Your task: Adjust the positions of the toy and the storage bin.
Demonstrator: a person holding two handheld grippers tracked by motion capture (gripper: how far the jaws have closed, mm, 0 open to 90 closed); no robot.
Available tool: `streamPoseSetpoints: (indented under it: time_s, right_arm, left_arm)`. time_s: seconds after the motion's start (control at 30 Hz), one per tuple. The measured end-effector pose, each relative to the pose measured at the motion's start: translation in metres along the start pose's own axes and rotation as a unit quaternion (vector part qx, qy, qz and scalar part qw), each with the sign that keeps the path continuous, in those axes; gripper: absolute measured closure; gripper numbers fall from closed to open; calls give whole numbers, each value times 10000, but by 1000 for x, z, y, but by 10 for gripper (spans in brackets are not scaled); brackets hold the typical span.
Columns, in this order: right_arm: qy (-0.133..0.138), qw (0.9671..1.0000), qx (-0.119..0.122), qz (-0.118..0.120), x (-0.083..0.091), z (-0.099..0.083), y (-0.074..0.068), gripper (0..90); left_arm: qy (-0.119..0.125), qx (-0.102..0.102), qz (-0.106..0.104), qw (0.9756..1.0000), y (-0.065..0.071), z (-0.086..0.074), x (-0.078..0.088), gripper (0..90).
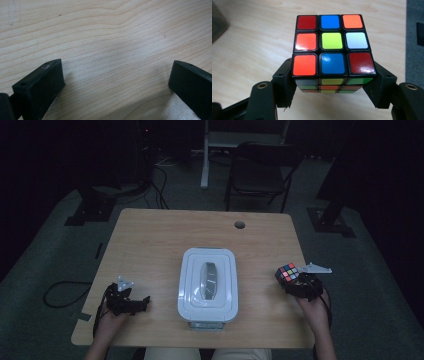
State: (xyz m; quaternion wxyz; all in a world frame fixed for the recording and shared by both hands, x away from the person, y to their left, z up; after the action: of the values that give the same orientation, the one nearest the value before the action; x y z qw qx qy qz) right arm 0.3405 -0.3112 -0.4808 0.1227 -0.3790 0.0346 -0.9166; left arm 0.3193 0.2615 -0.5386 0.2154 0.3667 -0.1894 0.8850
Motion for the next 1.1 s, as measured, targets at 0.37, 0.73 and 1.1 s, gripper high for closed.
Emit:
streamPoseSetpoints:
  time_s: [0.37,0.73,1.1]
  right_arm:
    - [-190,9998,-9,49,9,-31,-4,339]
    - [-191,9997,-125,-36,20,-51,-3,339]
    - [-306,9992,-254,-43,13,-59,2,339]
  left_arm:
    - [4,-63,-40,10000,0,0,0,7]
    - [14,-104,-72,9999,0,0,0,7]
    - [29,-120,-101,9999,1,0,0,6]
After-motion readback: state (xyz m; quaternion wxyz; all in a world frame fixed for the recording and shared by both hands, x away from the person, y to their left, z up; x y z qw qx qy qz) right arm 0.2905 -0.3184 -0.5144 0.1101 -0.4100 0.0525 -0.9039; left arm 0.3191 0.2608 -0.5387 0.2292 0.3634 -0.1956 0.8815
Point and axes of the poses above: each handheld gripper's, and its own axes: x roughly backward along the jaws, z roughly out of its top, y roughly to its right, the point moved 2 cm from there along -x, roughly forward along the jaws, and after that the axes turned 14 degrees about -x, right-handed, at the moved point
